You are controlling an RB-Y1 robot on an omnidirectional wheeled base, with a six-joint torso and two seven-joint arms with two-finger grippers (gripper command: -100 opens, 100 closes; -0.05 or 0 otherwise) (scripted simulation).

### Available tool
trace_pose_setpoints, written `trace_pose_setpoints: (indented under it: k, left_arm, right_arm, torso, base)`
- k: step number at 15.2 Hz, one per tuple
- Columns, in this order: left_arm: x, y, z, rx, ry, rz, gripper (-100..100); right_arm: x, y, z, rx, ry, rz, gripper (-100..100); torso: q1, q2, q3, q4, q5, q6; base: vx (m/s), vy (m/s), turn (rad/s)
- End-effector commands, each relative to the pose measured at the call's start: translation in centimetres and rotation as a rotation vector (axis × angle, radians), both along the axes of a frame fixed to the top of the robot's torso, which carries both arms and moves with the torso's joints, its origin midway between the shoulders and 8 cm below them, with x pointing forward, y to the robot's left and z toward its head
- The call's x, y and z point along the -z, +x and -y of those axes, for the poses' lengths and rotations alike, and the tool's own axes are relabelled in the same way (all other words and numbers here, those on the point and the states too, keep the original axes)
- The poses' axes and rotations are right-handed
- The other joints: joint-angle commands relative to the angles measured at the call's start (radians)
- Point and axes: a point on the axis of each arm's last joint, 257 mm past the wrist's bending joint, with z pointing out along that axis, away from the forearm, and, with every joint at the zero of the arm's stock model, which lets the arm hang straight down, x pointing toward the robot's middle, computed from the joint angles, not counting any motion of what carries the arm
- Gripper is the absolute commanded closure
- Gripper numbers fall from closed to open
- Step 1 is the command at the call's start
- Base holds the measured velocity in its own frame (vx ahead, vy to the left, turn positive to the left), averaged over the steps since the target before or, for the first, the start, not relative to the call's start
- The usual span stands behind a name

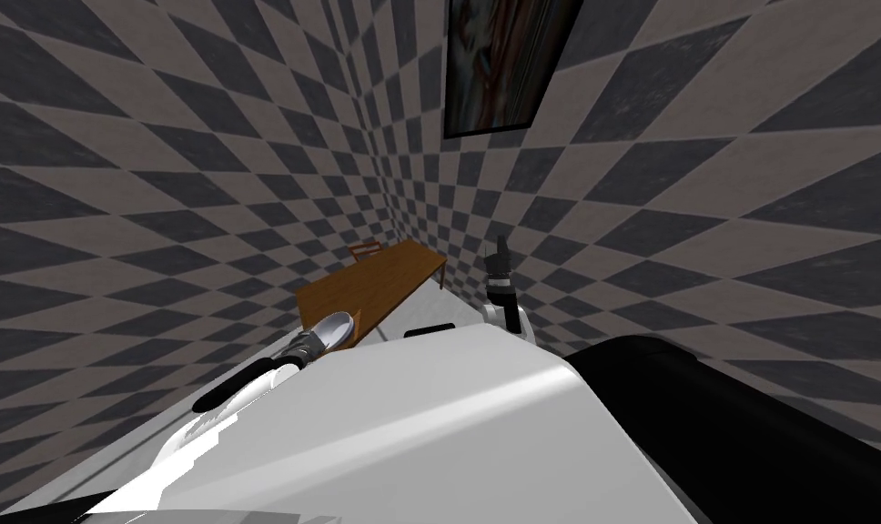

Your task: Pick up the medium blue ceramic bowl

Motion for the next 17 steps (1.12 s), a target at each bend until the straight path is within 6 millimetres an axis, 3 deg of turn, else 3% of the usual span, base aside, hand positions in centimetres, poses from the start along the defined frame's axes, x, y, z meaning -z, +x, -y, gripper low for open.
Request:
trace_pose_setpoints:
  k: [1,6,17]
  left_arm:
    - [1.2,-1.4,0.2,-0.014,-0.033,-0.046,-100]
    - [3.8,-5.3,0.3,-0.062,-0.124,-0.156,-100]
    - [7.0,-11.3,2.1,-0.123,-0.288,-0.325,-100]
  right_arm:
    - [0.0,0.0,0.0,0.0,0.0,0.0,0]
    - [0.0,0.0,0.0,0.0,0.0,0.0,0]
    - [0.0,0.0,0.0,0.0,0.0,0.0,0]
  torso:
    - [0.0,0.0,0.0,0.0,0.0,0.0]
    - [0.001,-0.001,-0.001,0.0,0.0,0.0]
    - [0.001,0.0,0.0,0.0,0.0,0.0]
  base:
    - [0.028,0.009,-0.067]
    - [0.04,0.018,-0.081]
    - [0.033,0.025,-0.064]
